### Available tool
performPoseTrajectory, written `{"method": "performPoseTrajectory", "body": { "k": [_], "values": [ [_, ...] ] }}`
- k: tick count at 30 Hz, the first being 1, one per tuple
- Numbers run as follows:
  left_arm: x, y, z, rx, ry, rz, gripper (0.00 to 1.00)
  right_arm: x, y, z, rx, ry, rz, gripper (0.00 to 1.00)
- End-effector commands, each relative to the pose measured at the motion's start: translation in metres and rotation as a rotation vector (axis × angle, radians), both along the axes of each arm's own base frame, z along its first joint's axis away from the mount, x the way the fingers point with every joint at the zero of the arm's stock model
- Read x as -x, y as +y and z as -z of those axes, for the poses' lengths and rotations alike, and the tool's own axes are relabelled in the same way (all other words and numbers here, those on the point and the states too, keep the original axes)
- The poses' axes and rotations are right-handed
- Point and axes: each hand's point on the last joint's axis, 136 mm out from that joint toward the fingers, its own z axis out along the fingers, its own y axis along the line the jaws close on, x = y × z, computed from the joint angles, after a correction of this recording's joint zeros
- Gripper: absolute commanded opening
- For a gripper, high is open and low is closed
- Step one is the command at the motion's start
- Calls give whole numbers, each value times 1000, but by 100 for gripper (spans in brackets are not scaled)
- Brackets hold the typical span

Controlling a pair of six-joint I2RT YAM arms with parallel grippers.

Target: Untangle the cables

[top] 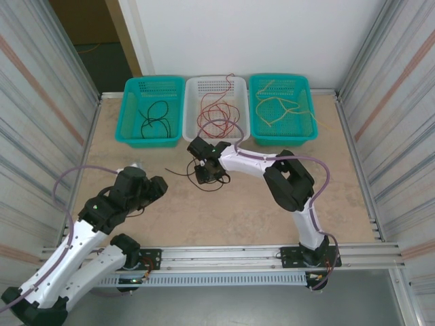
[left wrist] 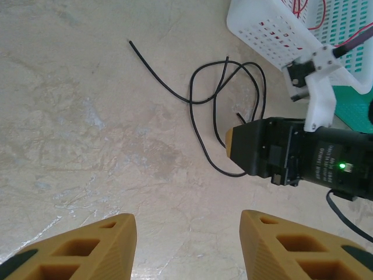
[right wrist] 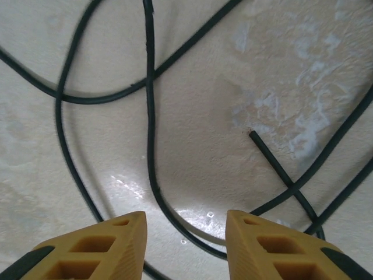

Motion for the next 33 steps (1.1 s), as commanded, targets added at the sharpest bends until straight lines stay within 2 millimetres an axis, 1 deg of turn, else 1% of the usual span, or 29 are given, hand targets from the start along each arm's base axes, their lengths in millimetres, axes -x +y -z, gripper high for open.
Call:
{"method": "performPoseTrajectory", "body": {
  "k": [1,5,8,11,12,14,15,18,23,26,28,30,31,32,33],
  "values": [
    [2,3,-6,6,-13,-3,50,8,2,13,30,28,-29,40],
    [1,3,-6,8,-19,-5,50,14,4,19,44,48,-51,36],
    [-1,0,-7,18,-22,-2,50,19,2,26,69,63,-65,30],
    [-2,-2,-7,25,-16,4,49,23,0,29,85,72,-75,18],
    [-2,-2,-7,25,-15,5,49,24,0,28,88,74,-80,10],
    [-2,-2,-6,22,-15,5,48,28,-1,26,98,69,-93,2],
    [-2,-2,-6,21,-15,3,49,31,0,22,97,63,-103,0],
    [-2,-1,-6,18,-18,2,49,47,2,11,77,56,-145,0],
    [-2,-1,-4,19,-15,3,48,72,-2,-20,22,28,-185,0],
    [-4,-4,-3,30,-18,7,48,76,-7,-41,-18,6,-165,0],
    [-5,-7,-2,41,-17,12,47,74,-8,-56,-51,-18,-146,0],
    [-7,-10,-1,46,-14,18,47,73,-6,-67,-84,-27,-140,0],
    [-7,-11,-2,51,-13,21,47,69,-7,-71,-87,-33,-128,7],
    [-8,-12,-2,51,-11,22,47,64,-10,-73,-72,-46,-109,16],
    [-8,-12,-2,53,-10,26,46,57,-13,-75,-53,-59,-85,28]
  ]
}}
